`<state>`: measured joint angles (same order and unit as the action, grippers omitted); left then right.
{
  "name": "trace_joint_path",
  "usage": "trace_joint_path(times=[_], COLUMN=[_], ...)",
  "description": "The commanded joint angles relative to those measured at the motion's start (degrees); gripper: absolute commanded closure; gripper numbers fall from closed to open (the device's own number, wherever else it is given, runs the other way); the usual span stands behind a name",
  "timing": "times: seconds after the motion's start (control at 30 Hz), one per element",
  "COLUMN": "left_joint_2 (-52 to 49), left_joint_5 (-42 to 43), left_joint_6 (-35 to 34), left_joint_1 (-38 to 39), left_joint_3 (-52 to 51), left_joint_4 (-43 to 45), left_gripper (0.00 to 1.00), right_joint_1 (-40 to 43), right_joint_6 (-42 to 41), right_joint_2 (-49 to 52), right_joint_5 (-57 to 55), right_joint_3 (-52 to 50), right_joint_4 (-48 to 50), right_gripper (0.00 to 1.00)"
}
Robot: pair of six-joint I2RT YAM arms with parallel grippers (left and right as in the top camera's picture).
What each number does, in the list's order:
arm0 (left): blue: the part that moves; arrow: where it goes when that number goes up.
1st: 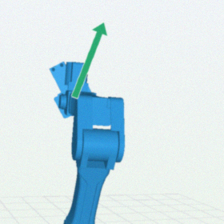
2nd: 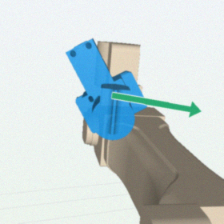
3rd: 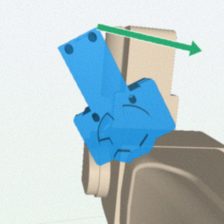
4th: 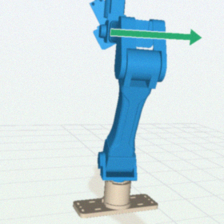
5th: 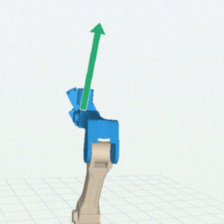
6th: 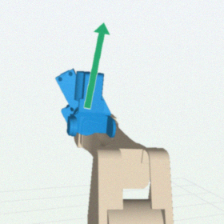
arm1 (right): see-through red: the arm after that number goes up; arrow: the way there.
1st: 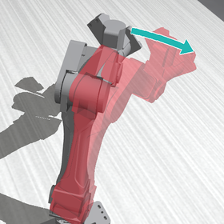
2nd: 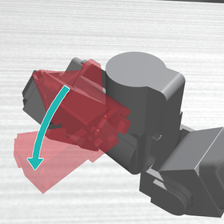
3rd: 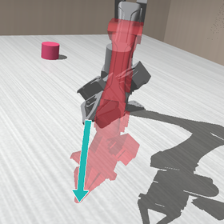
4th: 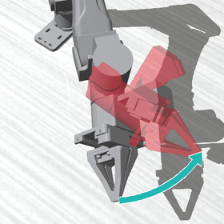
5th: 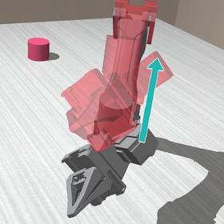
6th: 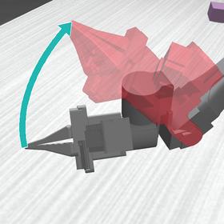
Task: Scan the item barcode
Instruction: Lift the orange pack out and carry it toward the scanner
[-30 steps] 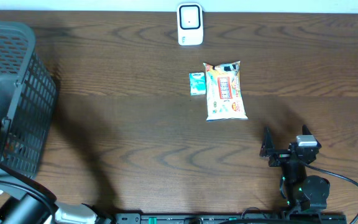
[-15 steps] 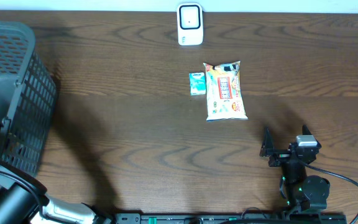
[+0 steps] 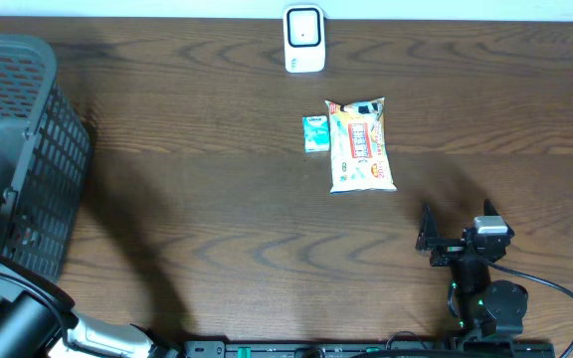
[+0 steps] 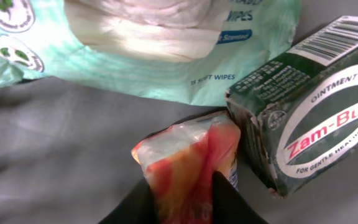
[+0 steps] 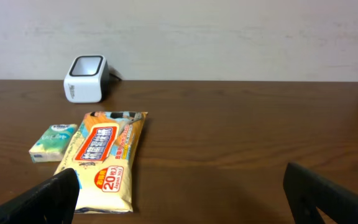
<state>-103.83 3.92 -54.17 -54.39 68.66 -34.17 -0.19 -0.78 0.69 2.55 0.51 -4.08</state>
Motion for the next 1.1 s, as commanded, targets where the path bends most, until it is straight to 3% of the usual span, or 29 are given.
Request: trace_joint_path(times=[0.0,0.4,0.77,0.9,1.07], left_joint_2=[0.8,16.2,38.4,40.5,39.4], left_joint_5=[5.1,10.1,10.7,15.7,18.3], left_joint_6=[0.3,0.3,0.3,-0.6,-0.5], left_joint_1=[0.1,0.1,0.9,6.8,20.1], left_joint_3=[0.0,0.6,0.6,0.6,0.6], left_joint_4=[-0.2,1.5,16.7,20.9,25.6], left_gripper=[0.87,0.92,0.92,0.92,0.92], right_joint_1=[-0.2,-0.2,-0.2,-0.2,-0.2], right_joint_6=[0.6,0.6,0.6,0.6,0.6], right_joint_2=[-0.3,-0.3,-0.3,-0.3,-0.3], right_joint_5=[-0.5,-0.5,-0.5,-0.5,-0.5], right_joint_3=[-0.2,-0.2,-0.2,-0.2,-0.2], right_joint_4=[-0.2,-0.2,-0.2,-0.2,-0.2], right_gripper=[0.01,0.01,0.01,0.01,0.01])
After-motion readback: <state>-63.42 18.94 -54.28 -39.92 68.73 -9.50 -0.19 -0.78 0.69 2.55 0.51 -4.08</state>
